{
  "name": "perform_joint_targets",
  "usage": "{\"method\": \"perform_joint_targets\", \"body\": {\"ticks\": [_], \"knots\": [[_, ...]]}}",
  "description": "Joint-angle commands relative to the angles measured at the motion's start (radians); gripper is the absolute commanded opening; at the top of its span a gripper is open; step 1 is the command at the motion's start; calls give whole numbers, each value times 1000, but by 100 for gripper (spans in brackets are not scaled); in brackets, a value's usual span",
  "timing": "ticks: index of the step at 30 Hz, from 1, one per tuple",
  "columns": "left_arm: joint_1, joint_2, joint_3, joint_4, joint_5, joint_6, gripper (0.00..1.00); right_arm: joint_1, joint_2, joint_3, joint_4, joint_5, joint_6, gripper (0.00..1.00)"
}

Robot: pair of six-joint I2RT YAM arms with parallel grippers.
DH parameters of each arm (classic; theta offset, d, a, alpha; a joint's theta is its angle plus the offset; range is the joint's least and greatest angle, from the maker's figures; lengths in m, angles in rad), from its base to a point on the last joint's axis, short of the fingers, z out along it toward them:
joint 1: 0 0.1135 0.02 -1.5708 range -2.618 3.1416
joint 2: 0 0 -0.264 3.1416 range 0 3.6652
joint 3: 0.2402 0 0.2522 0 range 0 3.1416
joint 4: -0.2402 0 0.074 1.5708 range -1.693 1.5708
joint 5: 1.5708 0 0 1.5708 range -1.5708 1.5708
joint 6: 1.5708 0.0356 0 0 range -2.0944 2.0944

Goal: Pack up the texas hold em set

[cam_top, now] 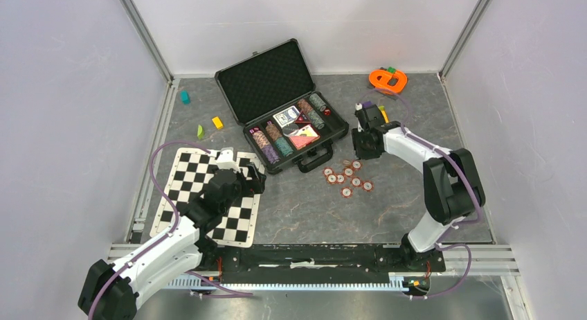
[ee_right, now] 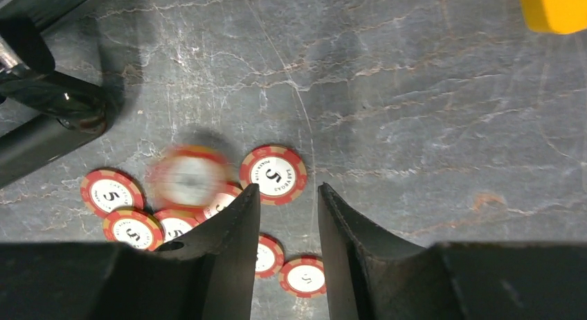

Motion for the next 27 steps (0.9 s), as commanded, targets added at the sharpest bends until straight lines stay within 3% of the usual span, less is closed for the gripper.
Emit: {"method": "perform_joint_targets", "body": {"ticks": [1, 9, 14, 17, 27], "knots": [[-4, -3, 29, 44, -7, 27, 100, 10, 57, 49, 24, -33, 6, 41], [-4, -3, 29, 43, -10, 28, 100, 22, 69, 32, 35, -1, 9, 42], [-4, 9, 31, 44, -2, 28, 100, 27, 7, 12, 54, -12, -14, 49], [-4, 15, 34, 44, 1, 28, 100, 29, 7, 8, 54, -5, -29, 60], [-4, 9, 31, 44, -3, 30, 100, 31, 87, 25, 75, 31, 13, 60]]}}
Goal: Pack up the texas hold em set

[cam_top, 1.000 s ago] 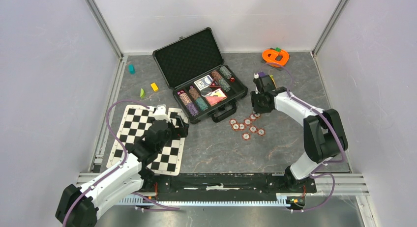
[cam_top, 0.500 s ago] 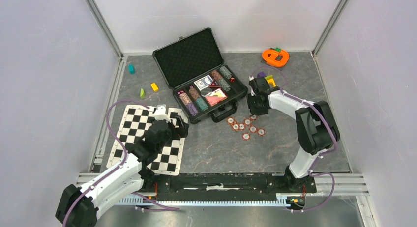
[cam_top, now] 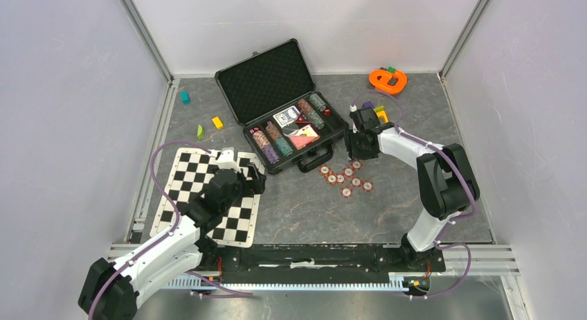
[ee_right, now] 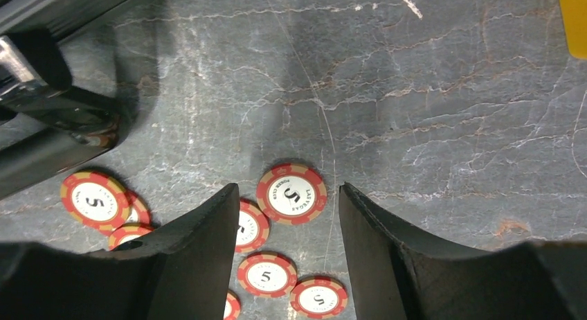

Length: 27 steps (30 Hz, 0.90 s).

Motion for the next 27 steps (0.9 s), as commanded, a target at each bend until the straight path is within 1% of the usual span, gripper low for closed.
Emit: {"method": "perform_joint_targets", "body": {"ticks": [1, 4, 12, 17, 21, 26, 27], "knots": [[-3, -4, 31, 44, -4, 28, 100, 5, 33, 13, 24, 52, 27, 59], [-3, -5, 31, 44, -4, 29, 100, 5, 43, 0, 18, 75, 34, 58], [-4, -5, 31, 44, 1, 28, 100, 5, 25, -78, 39, 66, 44, 53], [-4, -8, 32, 44, 1, 27, 100, 14, -6, -101, 41, 48, 43, 54], [-3, -12, 31, 44, 0, 28, 100, 16, -5, -106, 26, 65, 32, 53], [-3, -5, 31, 44, -2, 28, 100, 16, -24, -127, 24, 79, 27, 46], [-4, -3, 32, 44, -1, 28, 100, 15, -31, -125, 22, 83, 26, 42]]}}
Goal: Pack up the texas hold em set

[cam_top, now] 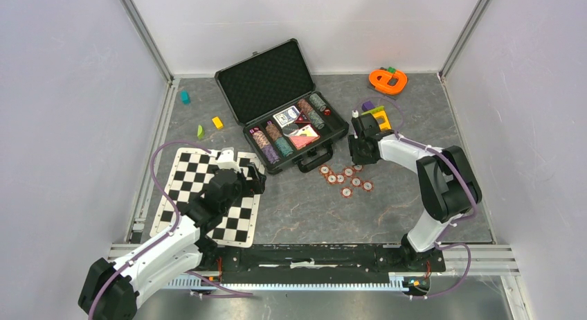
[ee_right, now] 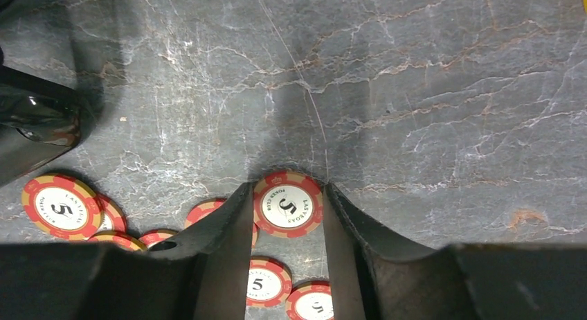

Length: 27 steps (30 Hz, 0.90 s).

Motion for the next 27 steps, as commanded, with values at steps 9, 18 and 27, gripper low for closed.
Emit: {"method": "perform_joint_targets", "body": {"ticks": [9, 18, 27], "knots": [[-4, -3, 32, 44, -7, 29, 100, 9, -118, 48, -113, 33, 3, 41], [-4, 8, 34, 44, 5, 29, 100, 0, -166, -37, -149, 128, -46, 64], [-3, 15, 33, 44, 11, 28, 100, -95, -160, -123, -69, 82, -40, 68]]}}
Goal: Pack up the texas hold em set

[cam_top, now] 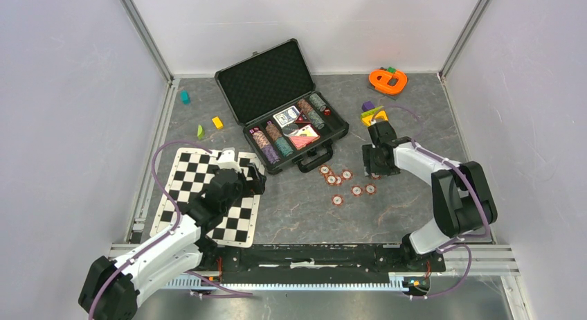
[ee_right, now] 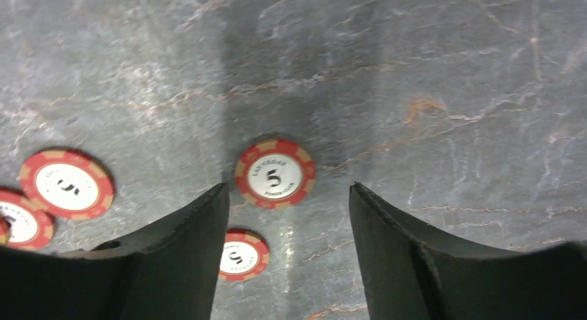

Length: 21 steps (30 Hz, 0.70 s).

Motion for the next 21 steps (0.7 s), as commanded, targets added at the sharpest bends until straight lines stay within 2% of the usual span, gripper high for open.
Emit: {"method": "perform_joint_targets", "body": {"ticks": [1, 5, 8, 10, 15, 17, 21], "knots": [[-3, 0, 32, 44, 9, 28, 100, -20, 1, 4, 47, 3, 7, 64], [-3, -7, 32, 44, 6, 28, 100, -21, 20, -4, 42, -11, 22, 54], [-4, -7, 32, 45, 6, 27, 100, -20, 26, -14, 33, -12, 43, 51], [-4, -6, 32, 44, 6, 26, 100, -21, 27, -19, 28, -13, 57, 51], [-3, -7, 34, 44, 6, 26, 100, -59, 62, -17, 32, -103, 71, 60], [-3, -9, 34, 44, 5, 26, 100, -66, 63, -27, 44, -126, 73, 60], [-4, -20, 34, 44, -2, 27, 100, -77, 51, -56, 70, -155, 85, 52]]}}
